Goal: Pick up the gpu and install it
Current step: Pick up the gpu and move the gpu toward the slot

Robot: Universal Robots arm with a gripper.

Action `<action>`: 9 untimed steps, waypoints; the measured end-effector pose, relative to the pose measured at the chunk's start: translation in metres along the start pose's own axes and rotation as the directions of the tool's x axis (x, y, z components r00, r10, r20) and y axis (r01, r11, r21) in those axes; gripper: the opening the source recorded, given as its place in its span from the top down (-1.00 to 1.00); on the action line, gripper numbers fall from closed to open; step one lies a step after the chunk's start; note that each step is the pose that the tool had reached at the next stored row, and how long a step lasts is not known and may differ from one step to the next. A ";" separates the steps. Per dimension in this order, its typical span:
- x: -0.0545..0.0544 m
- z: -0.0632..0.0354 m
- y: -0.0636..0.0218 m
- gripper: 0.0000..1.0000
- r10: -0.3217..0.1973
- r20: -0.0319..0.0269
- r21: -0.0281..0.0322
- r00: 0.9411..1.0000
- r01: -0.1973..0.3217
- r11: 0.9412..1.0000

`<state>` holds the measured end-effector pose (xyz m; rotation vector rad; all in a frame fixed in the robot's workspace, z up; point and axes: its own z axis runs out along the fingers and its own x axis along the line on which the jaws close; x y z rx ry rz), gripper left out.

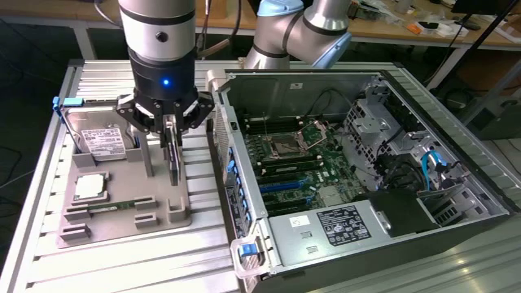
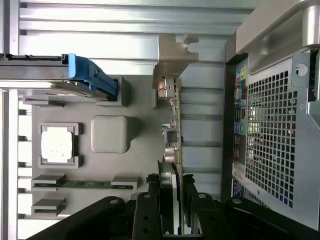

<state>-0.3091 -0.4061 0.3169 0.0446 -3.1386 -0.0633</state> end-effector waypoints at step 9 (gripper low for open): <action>-0.001 -0.0181 0.0007 0.40 0.000 0.000 0.000 1.000 0.000 1.000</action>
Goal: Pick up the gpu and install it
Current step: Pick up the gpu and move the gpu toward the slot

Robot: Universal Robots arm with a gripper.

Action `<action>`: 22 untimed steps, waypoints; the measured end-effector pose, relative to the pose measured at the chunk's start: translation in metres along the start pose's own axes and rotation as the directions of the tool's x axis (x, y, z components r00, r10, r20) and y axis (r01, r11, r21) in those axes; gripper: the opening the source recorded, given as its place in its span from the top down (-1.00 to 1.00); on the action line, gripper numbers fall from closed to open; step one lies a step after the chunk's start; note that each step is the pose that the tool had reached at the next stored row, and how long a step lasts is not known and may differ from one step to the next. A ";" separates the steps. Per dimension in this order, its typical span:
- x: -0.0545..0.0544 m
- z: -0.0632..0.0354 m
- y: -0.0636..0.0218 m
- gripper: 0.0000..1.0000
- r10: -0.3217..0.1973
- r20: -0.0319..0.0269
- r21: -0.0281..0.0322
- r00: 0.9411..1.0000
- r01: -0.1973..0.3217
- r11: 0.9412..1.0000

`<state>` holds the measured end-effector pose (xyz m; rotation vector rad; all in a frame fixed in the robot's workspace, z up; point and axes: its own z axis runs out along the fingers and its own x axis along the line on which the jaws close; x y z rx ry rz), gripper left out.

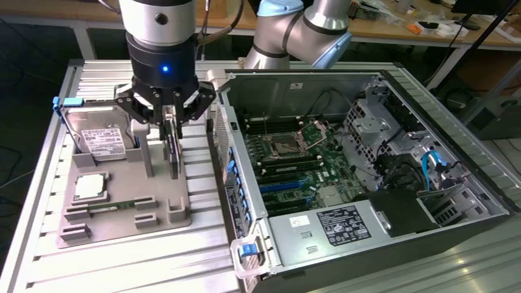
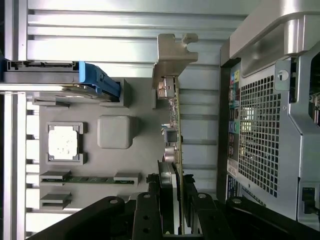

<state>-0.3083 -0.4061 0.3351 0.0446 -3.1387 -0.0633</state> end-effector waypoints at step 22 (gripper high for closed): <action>-0.002 -0.0489 0.0021 0.40 0.000 0.000 0.000 1.000 0.000 1.000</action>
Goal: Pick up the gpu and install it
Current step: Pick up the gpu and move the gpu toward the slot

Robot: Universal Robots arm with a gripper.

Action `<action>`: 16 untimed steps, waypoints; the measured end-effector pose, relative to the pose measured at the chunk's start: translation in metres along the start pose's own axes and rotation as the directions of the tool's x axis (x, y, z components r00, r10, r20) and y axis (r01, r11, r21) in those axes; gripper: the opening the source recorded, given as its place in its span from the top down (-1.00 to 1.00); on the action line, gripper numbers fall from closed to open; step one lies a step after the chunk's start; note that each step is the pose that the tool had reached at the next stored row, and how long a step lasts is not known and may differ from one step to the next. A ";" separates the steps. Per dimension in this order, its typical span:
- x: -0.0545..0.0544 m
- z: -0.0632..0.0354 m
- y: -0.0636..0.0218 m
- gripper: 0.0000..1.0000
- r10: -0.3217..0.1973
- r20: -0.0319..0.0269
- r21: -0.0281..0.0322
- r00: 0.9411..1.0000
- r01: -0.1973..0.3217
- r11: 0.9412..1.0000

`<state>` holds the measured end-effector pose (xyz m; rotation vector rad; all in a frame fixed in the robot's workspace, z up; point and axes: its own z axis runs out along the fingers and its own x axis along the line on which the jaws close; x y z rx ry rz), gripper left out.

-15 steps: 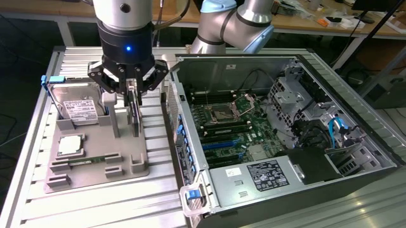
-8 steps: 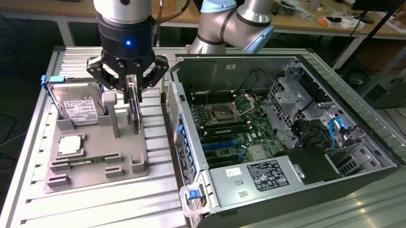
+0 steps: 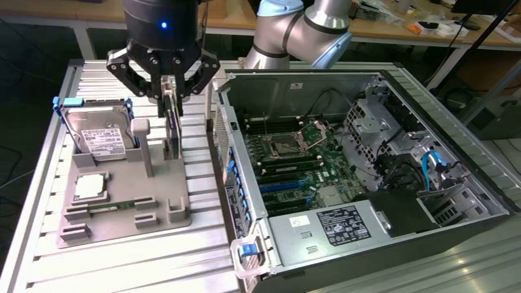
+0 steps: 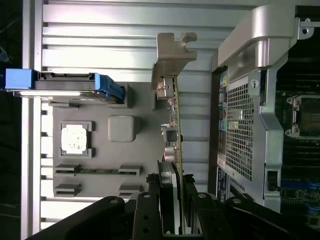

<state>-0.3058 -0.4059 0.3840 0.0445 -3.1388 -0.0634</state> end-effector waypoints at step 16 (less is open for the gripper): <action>-0.004 -0.0646 0.0025 0.40 0.000 0.000 0.000 1.000 0.000 1.000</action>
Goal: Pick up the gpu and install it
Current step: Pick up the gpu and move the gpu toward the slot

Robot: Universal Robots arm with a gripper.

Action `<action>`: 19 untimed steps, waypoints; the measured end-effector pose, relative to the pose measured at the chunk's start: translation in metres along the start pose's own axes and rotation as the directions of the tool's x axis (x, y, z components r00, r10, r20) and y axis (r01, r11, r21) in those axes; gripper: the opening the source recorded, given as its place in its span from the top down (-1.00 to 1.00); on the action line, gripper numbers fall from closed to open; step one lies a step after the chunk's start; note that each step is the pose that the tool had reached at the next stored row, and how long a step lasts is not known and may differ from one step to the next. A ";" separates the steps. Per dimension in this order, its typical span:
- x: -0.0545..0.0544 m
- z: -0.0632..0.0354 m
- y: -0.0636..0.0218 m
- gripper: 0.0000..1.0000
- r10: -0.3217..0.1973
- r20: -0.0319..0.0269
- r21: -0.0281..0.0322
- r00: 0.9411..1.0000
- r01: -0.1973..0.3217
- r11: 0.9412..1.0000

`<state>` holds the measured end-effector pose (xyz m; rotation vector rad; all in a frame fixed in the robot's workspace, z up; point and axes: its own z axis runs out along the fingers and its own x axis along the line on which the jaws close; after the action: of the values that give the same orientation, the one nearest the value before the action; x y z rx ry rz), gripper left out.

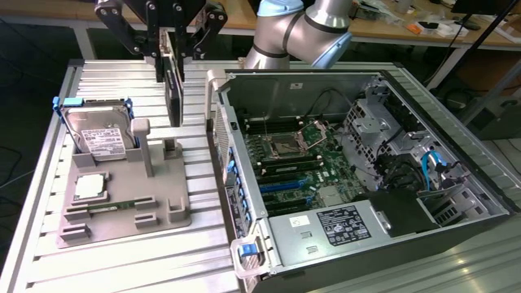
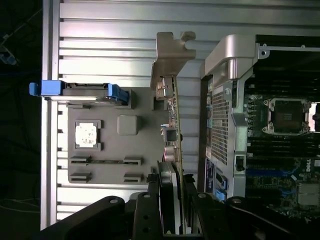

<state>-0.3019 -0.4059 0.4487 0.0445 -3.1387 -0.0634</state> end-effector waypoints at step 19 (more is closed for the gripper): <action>-0.064 -0.0003 -0.0018 0.40 0.000 0.000 0.000 1.000 0.000 1.000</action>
<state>-0.2381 -0.4059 0.4489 0.0444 -3.1388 -0.0632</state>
